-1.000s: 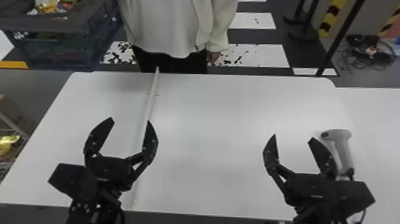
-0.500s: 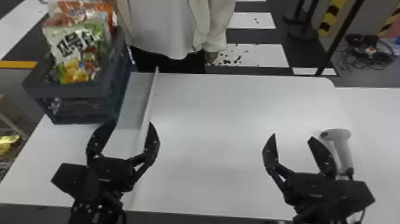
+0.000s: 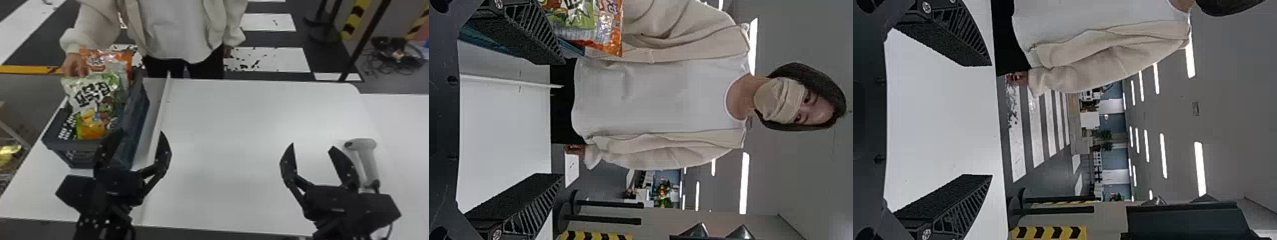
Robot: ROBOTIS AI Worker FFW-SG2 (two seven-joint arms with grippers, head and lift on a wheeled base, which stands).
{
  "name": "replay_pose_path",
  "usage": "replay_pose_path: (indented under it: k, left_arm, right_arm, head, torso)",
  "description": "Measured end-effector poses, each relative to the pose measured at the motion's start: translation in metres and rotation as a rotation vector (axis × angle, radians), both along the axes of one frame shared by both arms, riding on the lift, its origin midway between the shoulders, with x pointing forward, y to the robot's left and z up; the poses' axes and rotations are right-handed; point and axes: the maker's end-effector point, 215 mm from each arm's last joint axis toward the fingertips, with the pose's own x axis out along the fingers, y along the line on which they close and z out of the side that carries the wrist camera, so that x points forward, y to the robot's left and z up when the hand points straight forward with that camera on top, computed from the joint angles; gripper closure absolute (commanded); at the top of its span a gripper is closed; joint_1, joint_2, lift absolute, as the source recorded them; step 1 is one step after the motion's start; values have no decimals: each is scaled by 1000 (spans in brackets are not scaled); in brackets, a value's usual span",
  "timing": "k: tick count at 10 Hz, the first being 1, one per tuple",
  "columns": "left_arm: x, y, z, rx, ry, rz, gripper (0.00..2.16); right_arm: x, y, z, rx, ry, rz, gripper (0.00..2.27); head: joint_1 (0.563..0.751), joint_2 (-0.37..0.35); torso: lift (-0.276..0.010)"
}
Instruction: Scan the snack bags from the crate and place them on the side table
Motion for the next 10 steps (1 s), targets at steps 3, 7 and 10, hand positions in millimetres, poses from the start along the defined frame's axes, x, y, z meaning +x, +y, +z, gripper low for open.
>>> replay_pose_path:
  k: [3,7,10]
  left_arm:
    - [0,8,14,4,-42,11,83]
    - [20,49,30,18,-40,52,90]
    - [49,94,22,11,58,88,90]
  right_arm:
    - [0,2,-1,0,4,4,83]
    - [-2,4,-5,-7,17,11,83]
    - [-4,4,-8,-10,24,14,83]
  head:
    - [695,49]
    - [695,105]
    - [695,154]
  torso:
    - [-81]
    - [-81]
    - [-81]
